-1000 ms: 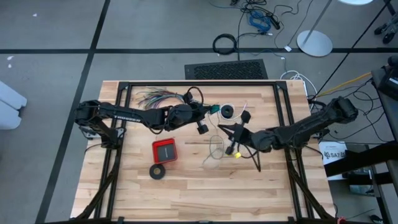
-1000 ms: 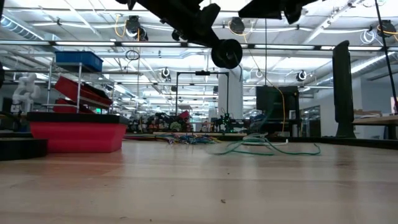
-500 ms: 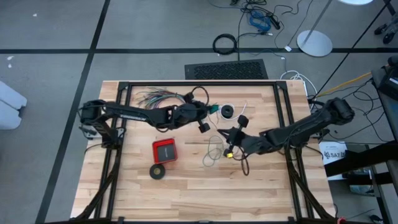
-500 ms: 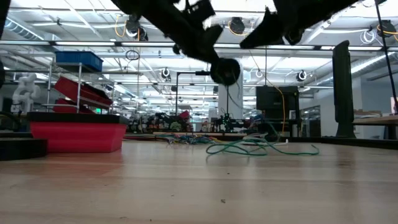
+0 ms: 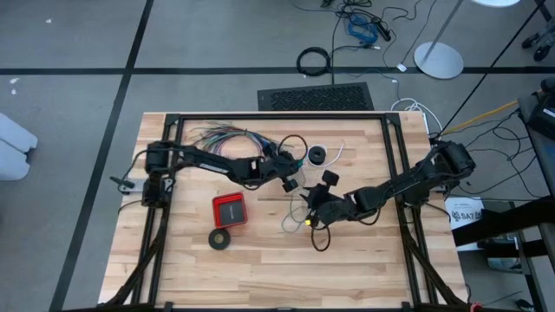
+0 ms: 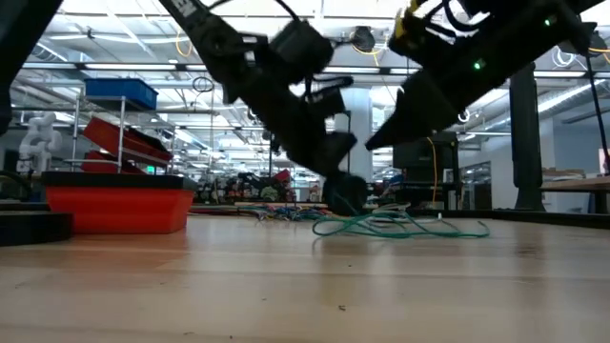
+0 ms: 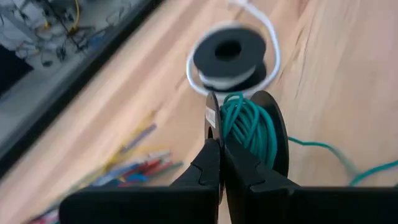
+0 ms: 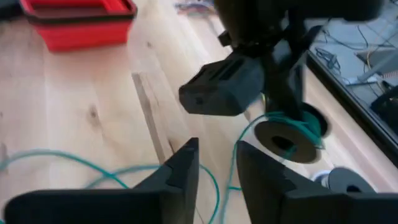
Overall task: Coil cords
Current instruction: Uncoil the green wire from the spool
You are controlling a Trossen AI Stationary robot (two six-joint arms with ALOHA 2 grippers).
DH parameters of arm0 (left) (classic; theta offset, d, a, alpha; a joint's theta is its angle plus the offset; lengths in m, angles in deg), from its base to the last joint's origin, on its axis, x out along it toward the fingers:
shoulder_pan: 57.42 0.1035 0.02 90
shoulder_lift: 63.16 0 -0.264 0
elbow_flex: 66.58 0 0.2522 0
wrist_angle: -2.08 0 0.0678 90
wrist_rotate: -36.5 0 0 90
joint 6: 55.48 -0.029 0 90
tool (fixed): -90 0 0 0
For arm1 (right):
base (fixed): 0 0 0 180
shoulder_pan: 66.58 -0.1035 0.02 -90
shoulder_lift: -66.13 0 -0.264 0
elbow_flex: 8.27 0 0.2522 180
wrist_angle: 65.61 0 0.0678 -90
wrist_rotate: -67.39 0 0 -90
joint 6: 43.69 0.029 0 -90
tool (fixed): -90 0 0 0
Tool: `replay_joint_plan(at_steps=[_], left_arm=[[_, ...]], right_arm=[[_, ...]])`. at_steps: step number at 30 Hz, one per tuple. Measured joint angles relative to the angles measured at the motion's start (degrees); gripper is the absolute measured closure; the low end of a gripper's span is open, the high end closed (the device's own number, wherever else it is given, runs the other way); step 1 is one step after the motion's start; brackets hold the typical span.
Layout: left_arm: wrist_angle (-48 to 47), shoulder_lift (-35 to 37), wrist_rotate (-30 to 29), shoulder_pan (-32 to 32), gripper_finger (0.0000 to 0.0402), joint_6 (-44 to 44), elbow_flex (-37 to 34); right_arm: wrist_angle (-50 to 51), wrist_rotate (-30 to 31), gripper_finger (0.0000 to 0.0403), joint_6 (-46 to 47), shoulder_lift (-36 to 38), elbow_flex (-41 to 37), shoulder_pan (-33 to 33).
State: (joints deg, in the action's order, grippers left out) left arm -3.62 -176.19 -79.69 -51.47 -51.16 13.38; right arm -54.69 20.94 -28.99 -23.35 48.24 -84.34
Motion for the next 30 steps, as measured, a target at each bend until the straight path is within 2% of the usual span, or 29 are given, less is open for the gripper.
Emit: replay_joint_plan(at_steps=[6, 14, 23, 30], left_arm=[[2.98, -2.93, -0.39, -0.02, 0.0397, 2.66, 0.13], [4.94, -3.08, 1.68, -0.09, 0.0396, 2.38, 0.07], [4.72, -3.15, 2.56, -0.13, 0.0330, 2.27, -0.04], [4.98, -3.15, 4.58, -0.13, 0.0319, 2.22, -0.07]], right_arm=[[0.97, 1.44, 0.0297, 1.40, -0.13, -3.85, 0.00], [-16.16, -0.79, 0.0302, 0.96, -0.15, -14.13, 1.36], [-19.45, -2.02, 0.0300, -2.23, -0.15, -14.22, 2.05], [-19.56, -3.41, 0.0300, -2.31, -0.15, -14.22, 2.03]])
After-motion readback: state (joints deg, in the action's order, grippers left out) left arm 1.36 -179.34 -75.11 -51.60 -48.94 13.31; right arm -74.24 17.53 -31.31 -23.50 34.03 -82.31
